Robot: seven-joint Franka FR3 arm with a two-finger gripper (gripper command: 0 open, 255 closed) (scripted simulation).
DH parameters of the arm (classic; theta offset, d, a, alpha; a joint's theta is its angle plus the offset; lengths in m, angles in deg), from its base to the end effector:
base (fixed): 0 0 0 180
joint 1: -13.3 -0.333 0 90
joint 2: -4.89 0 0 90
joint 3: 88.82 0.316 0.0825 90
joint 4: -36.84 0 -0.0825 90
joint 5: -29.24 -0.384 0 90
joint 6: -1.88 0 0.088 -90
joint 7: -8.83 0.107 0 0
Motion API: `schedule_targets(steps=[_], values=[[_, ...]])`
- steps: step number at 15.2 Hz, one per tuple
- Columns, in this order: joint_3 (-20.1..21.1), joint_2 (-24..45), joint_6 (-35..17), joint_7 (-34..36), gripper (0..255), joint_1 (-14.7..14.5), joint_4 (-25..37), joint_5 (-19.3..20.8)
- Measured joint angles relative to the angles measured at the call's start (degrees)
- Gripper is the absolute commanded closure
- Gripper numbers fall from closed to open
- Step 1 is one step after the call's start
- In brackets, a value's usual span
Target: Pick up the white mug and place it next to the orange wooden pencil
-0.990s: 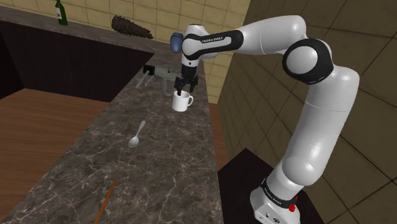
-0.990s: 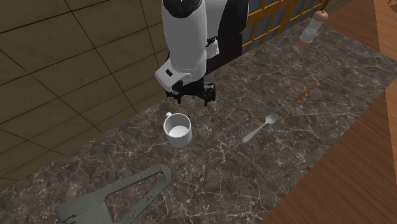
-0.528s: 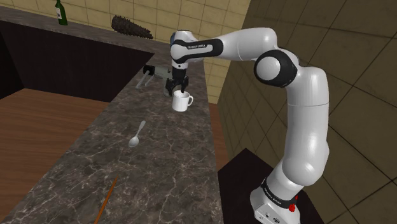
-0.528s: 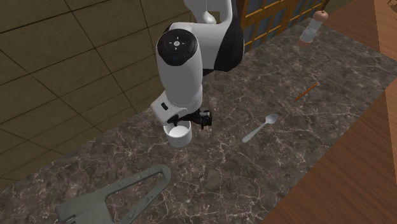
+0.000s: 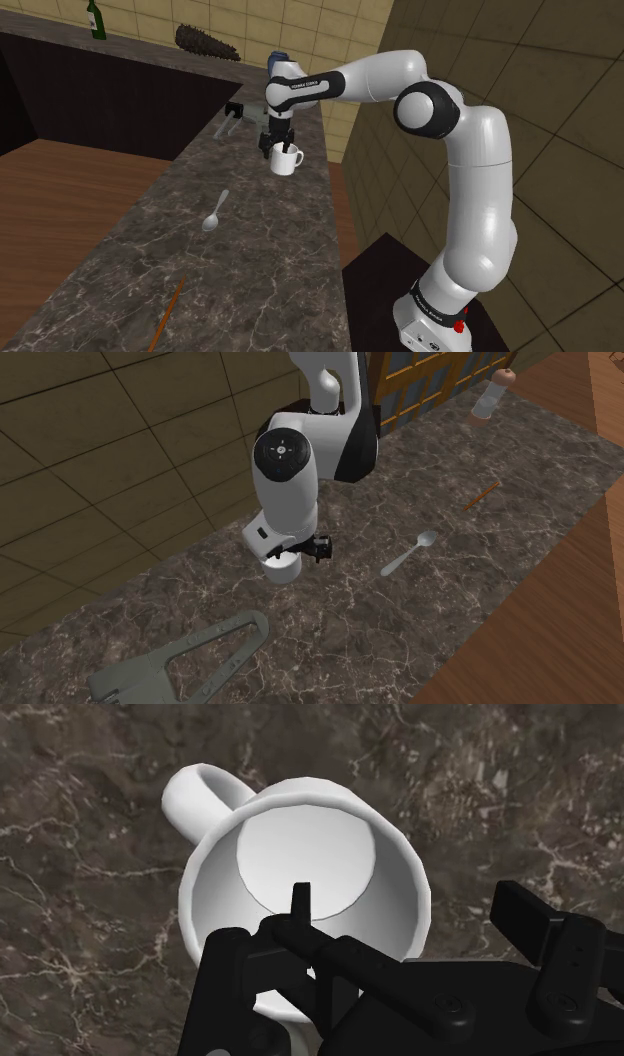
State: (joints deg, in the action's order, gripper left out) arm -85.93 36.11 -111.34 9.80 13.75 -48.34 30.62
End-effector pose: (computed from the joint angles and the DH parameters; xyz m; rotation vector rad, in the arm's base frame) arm 0.6965 0.0226 0.3523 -3.1372 -0.0458 0.0861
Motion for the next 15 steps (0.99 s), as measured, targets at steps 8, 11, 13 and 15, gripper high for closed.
schedule_targets(steps=[8, 11, 13, 15], values=[[0.0, -0.1, -0.2, 0.0, 255, 0.0, -0.2, 0.0], [0.0, -0.1, -0.2, 0.0, 255, 0.0, -0.2, 0.0], [0.0, -0.1, -0.2, 0.0, 255, 0.0, -0.2, 0.0], [0.0, -0.1, -0.2, 0.0, 255, 0.0, -0.2, 0.0]])
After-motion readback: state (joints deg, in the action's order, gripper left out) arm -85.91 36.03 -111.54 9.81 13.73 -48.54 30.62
